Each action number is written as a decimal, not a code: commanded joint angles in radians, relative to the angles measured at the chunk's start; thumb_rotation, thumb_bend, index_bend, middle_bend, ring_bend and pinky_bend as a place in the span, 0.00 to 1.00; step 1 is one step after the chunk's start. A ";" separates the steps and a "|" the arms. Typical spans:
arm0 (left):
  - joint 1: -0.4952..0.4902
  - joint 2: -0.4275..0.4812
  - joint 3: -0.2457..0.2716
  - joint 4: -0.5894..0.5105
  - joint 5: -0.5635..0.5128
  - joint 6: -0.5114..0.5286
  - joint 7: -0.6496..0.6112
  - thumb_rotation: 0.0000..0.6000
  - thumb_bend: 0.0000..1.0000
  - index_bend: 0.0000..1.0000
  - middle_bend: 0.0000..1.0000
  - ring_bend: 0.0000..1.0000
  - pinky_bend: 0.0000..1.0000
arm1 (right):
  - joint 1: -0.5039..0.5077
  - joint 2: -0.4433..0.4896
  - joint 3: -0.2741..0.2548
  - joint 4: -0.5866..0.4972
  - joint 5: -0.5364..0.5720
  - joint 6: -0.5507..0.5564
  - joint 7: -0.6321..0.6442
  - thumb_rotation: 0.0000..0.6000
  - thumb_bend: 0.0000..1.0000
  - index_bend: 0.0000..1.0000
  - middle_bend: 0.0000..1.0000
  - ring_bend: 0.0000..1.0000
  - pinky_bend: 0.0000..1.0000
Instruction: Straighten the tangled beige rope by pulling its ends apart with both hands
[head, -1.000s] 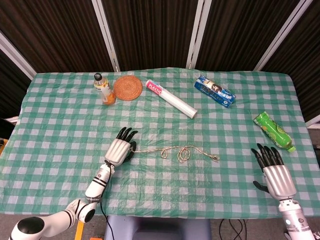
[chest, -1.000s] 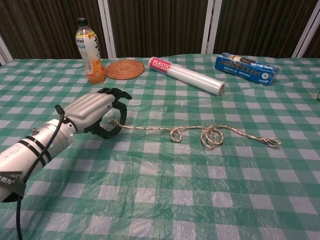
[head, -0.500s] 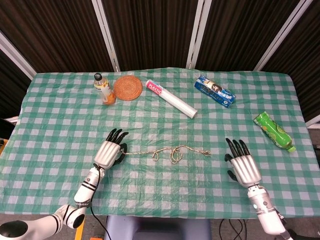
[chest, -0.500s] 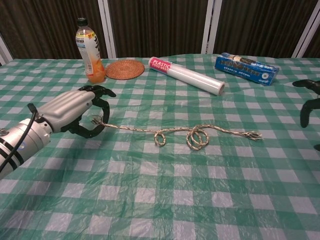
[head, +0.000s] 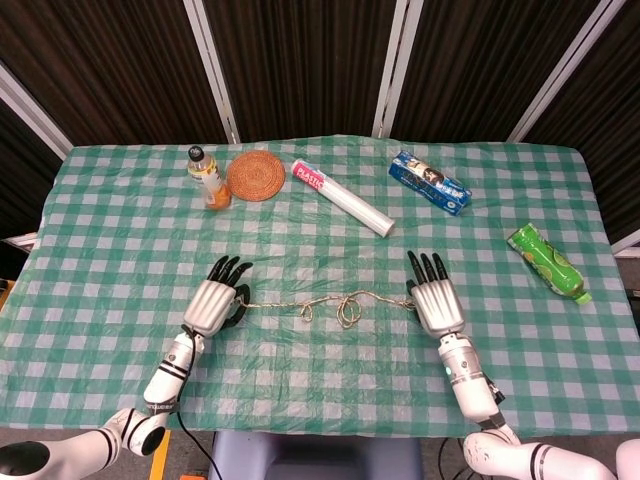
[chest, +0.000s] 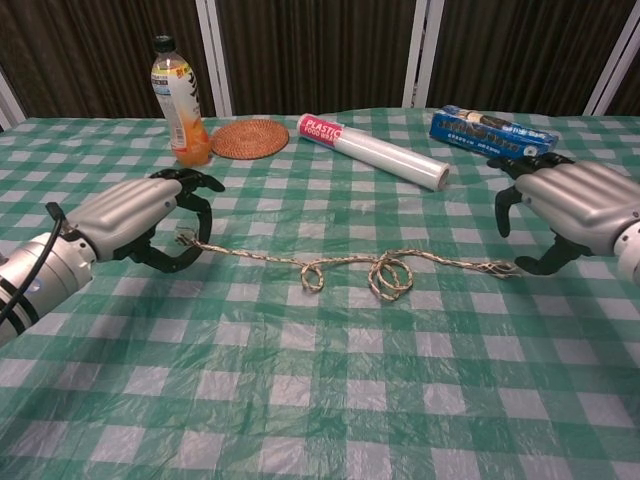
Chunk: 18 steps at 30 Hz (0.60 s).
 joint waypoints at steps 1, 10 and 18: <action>-0.001 0.003 -0.002 0.003 0.000 -0.003 -0.008 1.00 0.46 0.61 0.12 0.00 0.03 | 0.022 -0.027 0.007 0.032 0.031 -0.015 -0.022 1.00 0.37 0.58 0.00 0.00 0.00; -0.004 0.000 -0.003 0.018 -0.002 -0.012 -0.019 1.00 0.46 0.61 0.12 0.00 0.03 | 0.079 -0.077 0.005 0.101 0.113 -0.059 -0.069 1.00 0.39 0.59 0.00 0.00 0.00; -0.004 0.001 -0.003 0.019 -0.002 -0.014 -0.019 1.00 0.46 0.61 0.12 0.00 0.03 | 0.101 -0.088 0.001 0.105 0.153 -0.083 -0.072 1.00 0.43 0.60 0.00 0.00 0.00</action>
